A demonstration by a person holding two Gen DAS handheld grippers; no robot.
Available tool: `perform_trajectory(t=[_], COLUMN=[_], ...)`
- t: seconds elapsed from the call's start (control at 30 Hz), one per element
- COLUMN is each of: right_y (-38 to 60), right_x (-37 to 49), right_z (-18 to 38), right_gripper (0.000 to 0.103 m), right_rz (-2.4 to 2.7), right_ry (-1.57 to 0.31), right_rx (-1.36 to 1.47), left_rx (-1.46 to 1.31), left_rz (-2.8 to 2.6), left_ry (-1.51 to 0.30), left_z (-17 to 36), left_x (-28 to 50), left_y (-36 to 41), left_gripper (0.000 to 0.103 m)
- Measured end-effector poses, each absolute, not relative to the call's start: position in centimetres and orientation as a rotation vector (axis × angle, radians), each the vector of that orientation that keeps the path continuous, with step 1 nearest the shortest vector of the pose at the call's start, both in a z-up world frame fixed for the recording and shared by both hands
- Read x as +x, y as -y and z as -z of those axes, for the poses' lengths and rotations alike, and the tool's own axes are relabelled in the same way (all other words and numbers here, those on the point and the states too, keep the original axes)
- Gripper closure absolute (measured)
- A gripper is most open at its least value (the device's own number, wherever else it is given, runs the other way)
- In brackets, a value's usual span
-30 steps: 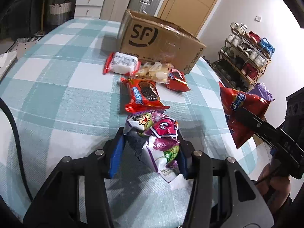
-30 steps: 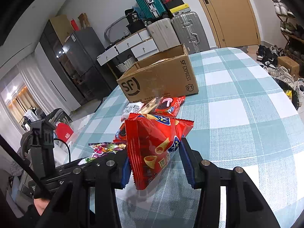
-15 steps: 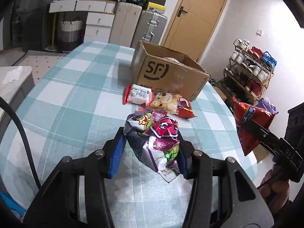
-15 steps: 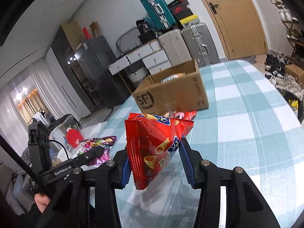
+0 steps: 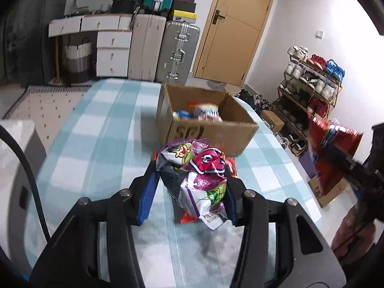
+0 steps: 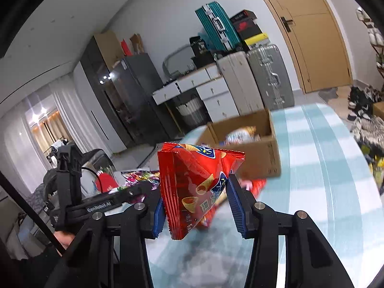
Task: Organize snacks
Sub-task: 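Lift both bags and carry them over the box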
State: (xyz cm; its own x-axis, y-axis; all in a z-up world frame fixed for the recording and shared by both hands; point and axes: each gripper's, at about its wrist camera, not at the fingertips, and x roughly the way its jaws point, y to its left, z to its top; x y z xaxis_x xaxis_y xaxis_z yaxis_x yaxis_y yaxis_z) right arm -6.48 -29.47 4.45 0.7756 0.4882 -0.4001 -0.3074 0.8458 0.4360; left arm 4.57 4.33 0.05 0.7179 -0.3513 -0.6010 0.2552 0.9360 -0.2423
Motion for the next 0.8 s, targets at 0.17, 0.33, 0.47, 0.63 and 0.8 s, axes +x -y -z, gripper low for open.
perform_trajectory(t=[0.17, 0.33, 0.47, 0.63, 0.8], right_y=[29.9, 30.4, 30.7, 30.8, 30.8], right_x=[-4.6, -2.5, -0.3, 3.0, 7.3], right_z=[-8.3, -12.1, -14.1, -16.4, -17.1], right_gripper=[0.057, 0.057, 0.057, 0.057, 0.057], right_rz=[-0.452, -0.421, -0.394, -0.373, -0.351], right_ry=[-0.497, -0.467, -0.472, -0.475, -0.507], right_rx=[0.371, 0.351, 0.336, 0.297, 0.268], left_rx=[-0.115, -0.095, -0.071, -0.020, 0.027], left_rz=[0.348, 0.360, 0.361, 0.343, 0.315], left_ry=[-0.672, -0.651, -0.646, -0.634, -0.586], left_z=[-3.6, -7.4, -9.8, -12.3, -13.8], left_x=[6.6, 9.2, 11.9, 15.7, 19.6], left_y=[-3.4, -2.0, -0.7, 1.3, 2.9], left_gripper=[0.057, 0.057, 0.057, 0.057, 0.057])
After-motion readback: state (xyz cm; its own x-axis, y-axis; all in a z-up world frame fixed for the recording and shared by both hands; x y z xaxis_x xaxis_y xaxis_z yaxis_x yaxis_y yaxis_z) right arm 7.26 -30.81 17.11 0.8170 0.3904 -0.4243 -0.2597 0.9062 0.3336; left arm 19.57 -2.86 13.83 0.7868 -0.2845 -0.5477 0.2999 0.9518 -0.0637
